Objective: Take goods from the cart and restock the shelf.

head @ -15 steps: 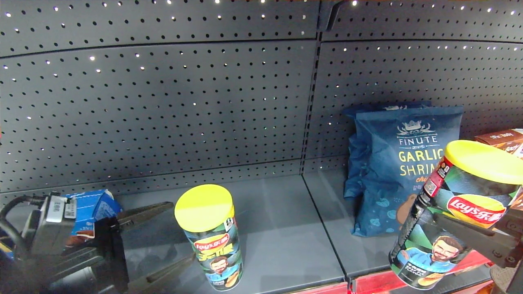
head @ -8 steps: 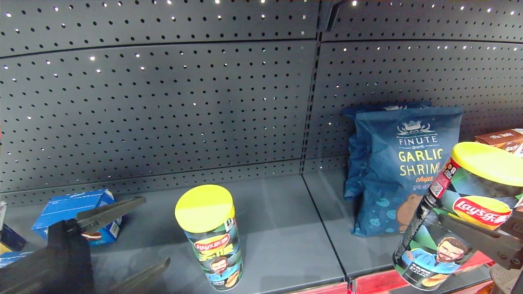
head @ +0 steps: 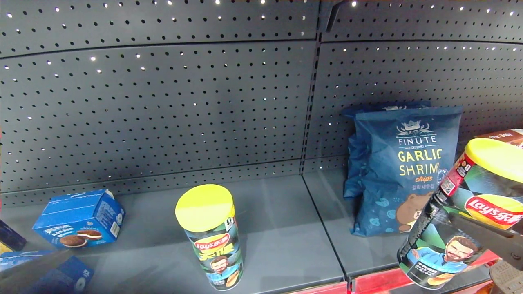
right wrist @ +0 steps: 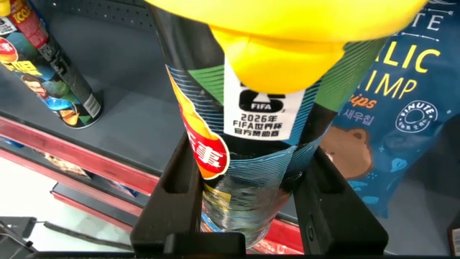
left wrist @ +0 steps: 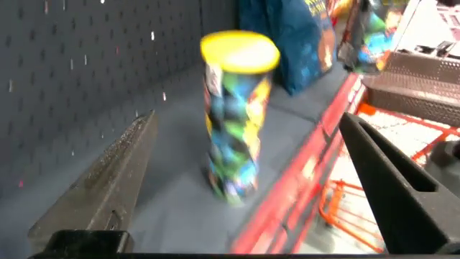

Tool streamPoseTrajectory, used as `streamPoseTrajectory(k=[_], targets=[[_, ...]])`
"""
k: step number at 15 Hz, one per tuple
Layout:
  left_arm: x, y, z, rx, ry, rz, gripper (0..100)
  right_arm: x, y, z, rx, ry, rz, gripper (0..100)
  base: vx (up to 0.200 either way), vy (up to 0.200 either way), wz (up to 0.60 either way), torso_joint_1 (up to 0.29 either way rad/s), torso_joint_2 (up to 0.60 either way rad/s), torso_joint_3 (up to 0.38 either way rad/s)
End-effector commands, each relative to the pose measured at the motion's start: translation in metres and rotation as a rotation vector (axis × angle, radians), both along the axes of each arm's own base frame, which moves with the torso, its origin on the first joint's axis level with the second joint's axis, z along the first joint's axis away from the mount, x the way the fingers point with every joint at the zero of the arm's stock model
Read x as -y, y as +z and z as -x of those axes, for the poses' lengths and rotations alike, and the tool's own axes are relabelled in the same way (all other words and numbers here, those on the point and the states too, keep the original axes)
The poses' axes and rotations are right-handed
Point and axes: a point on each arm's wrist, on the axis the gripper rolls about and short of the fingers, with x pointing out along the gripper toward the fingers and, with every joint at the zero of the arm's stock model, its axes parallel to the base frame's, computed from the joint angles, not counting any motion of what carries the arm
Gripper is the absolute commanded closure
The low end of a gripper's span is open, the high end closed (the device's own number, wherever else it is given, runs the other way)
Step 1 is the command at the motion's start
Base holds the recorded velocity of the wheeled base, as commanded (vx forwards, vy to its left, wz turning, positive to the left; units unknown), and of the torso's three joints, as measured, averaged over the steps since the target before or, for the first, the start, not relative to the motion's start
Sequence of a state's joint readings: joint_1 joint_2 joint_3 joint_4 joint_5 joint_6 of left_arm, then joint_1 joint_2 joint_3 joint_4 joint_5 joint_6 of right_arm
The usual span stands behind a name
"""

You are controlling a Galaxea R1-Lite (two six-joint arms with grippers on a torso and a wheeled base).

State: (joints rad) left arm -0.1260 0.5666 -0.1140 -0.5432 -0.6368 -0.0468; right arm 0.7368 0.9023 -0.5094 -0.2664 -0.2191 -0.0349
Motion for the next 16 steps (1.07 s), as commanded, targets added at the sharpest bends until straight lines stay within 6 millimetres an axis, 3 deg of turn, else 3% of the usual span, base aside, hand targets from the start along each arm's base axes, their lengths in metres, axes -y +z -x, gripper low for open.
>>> streamPoseTrajectory(k=[1,3,5,9,10,11,12,16], targets=[[-0.011,-0.001,0.081,0.171,0.08,0.03,0,0.0,0.0,0.0,0.004,0.003,-0.001,100,0.0,0.0,0.0,0.0,0.0,0.0],[-0.014,0.009,0.084,0.194,0.161,0.057,0,0.002,0.002,0.003,0.013,0.004,-0.009,100,0.0,0.0,0.0,0.0,0.0,0.0],[-0.015,0.004,0.08,0.173,0.264,0.066,0,0.004,0.003,0.005,0.023,0.004,-0.016,100,0.0,0.0,0.0,0.0,0.0,0.0],[-0.015,-0.034,0.061,0.083,0.373,0.02,0,0.012,0.009,0.013,0.059,0.0,-0.047,100,0.0,0.0,0.0,0.0,0.0,0.0],[-0.015,-0.035,0.06,0.08,0.375,0.016,0,0.012,0.009,0.013,0.059,0.0,-0.047,100,0.0,0.0,0.0,0.0,0.0,0.0],[-0.015,-0.055,0.053,0.053,0.406,-0.031,0,0.012,0.009,0.013,0.061,0.0,-0.051,100,0.0,0.0,0.0,0.0,0.0,0.0],[-0.015,-0.063,0.05,0.06,0.446,-0.048,0,0.012,0.008,0.013,0.06,0.0,-0.05,100,0.0,0.0,0.0,0.0,0.0,0.0],[-0.017,-0.07,0.048,0.005,0.55,-0.076,0,0.012,0.009,0.013,0.062,0.001,-0.052,100,0.0,0.0,0.0,0.0,0.0,0.0]])
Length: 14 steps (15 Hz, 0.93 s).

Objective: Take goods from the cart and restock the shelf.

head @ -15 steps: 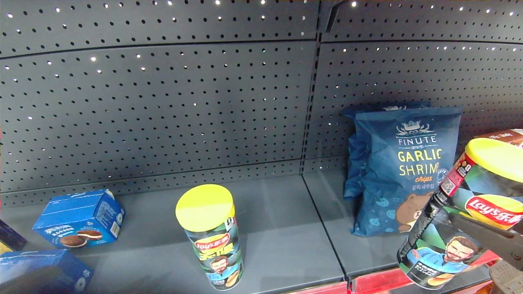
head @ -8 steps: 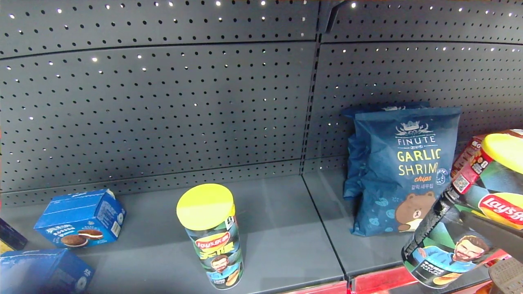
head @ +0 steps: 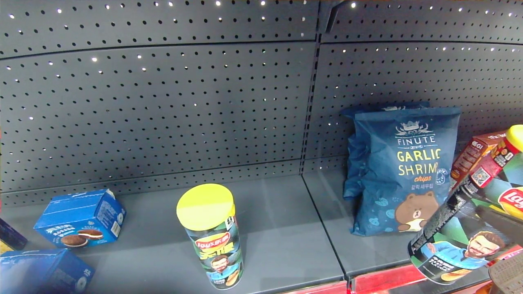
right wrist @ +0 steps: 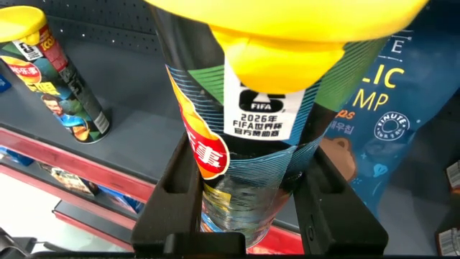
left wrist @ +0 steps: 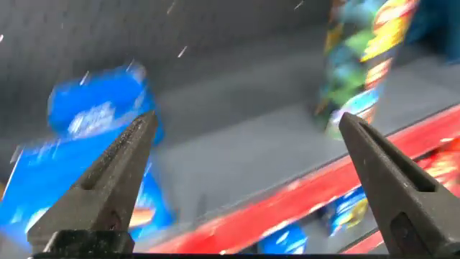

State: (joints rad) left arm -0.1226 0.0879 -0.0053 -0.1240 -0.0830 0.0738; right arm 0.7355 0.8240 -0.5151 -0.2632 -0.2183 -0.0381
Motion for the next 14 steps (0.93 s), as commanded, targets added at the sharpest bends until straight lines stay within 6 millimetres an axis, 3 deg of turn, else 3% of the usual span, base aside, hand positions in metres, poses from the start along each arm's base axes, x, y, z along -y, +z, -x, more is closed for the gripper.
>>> streamPoseTrajectory(k=[1,4,14], targets=[[-0.0013,-0.0071,-0.0011,-0.065,0.064,-0.013,0,-0.0003,-0.0004,-0.0002,-0.001,0.001,0.001,100,0.0,0.0,0.0,0.0,0.0,0.0],[-0.0039,-0.0092,-0.0013,-0.089,0.178,0.012,0,-0.0008,-0.001,-0.0003,-0.005,0.021,0.001,100,0.0,0.0,0.0,0.0,0.0,0.0],[-0.0018,-0.0141,-0.0008,-0.146,0.086,0.054,0,-0.0034,0.003,-0.0018,0.0,0.047,-0.002,100,0.0,0.0,0.0,0.0,0.0,0.0]])
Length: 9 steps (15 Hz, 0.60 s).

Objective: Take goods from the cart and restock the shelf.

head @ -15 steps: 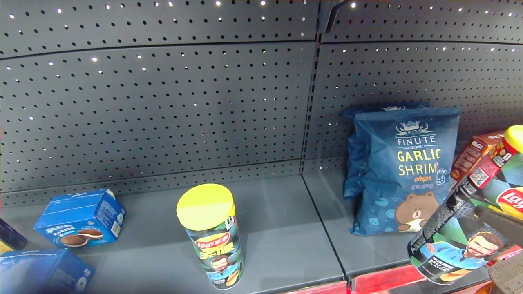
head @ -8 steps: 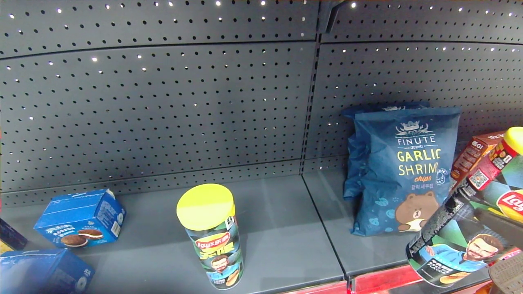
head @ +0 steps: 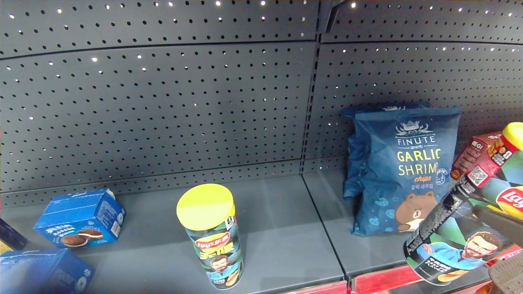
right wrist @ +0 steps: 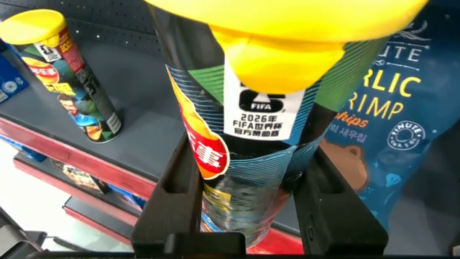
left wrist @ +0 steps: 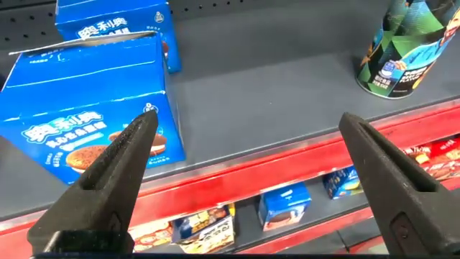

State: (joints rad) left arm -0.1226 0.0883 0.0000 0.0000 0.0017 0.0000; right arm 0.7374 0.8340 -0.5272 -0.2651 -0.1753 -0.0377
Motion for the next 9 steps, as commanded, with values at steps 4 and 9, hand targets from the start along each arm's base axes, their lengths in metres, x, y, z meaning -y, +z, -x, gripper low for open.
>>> streamPoseTrajectory(k=[4,9], targets=[[0.0,0.0,0.0,-0.005,0.0,-0.001,0,-0.006,0.003,-0.009,-0.014,-0.05,0.017,100,0.0,0.0,0.0,0.0,0.0,0.0],[0.0,0.0,0.0,-0.005,0.0,-0.001,0,-0.025,-0.005,-0.036,-0.096,-0.111,0.089,100,0.0,0.0,0.0,0.0,0.0,0.0]])
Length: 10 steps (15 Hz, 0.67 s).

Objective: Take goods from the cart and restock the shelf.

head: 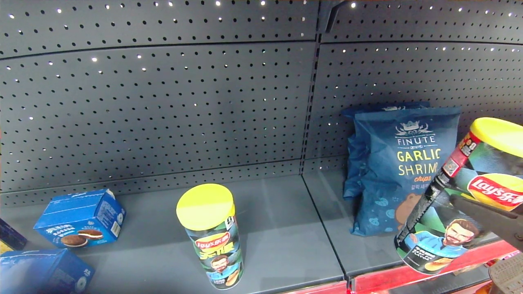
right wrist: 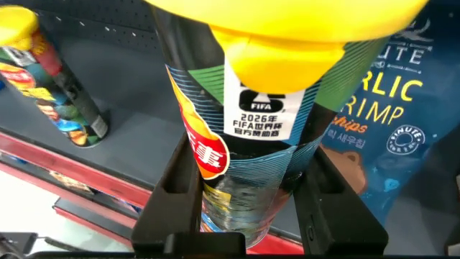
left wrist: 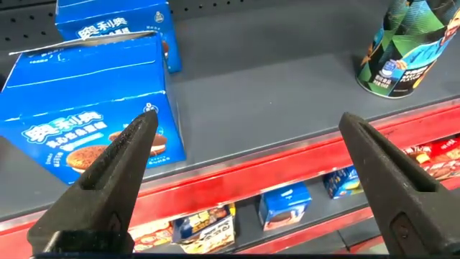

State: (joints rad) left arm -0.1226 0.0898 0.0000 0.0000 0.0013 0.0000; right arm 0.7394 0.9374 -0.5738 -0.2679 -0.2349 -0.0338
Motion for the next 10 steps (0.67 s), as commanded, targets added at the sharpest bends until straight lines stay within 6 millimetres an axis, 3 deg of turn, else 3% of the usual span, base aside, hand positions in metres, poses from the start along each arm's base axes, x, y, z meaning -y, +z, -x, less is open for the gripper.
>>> streamPoseTrajectory(k=[1,2,8,10], targets=[[0.0,0.0001,-0.0003,-0.004,0.0,0.0,0,-0.0081,-0.0077,-0.02,-0.058,-0.072,0.048,100,0.0,0.0,0.0,0.0,0.0,0.0],[0.0,0.0001,-0.0003,-0.004,0.0,0.0,0,-0.009,-0.0057,-0.0224,-0.058,-0.063,0.048,100,0.0,0.0,0.0,0.0,0.0,0.0],[0.0,0.0001,-0.0003,-0.004,0.0,0.0,0,-0.0101,-0.0057,-0.0223,-0.081,-0.01,0.014,100,0.0,0.0,0.6,0.003,0.0,0.004],[0.0,0.0001,-0.0003,-0.004,0.0,0.0,0,-0.0095,-0.008,-0.0225,-0.087,-0.014,0.016,100,0.0,0.0,0.0,0.0,0.0,0.0]])
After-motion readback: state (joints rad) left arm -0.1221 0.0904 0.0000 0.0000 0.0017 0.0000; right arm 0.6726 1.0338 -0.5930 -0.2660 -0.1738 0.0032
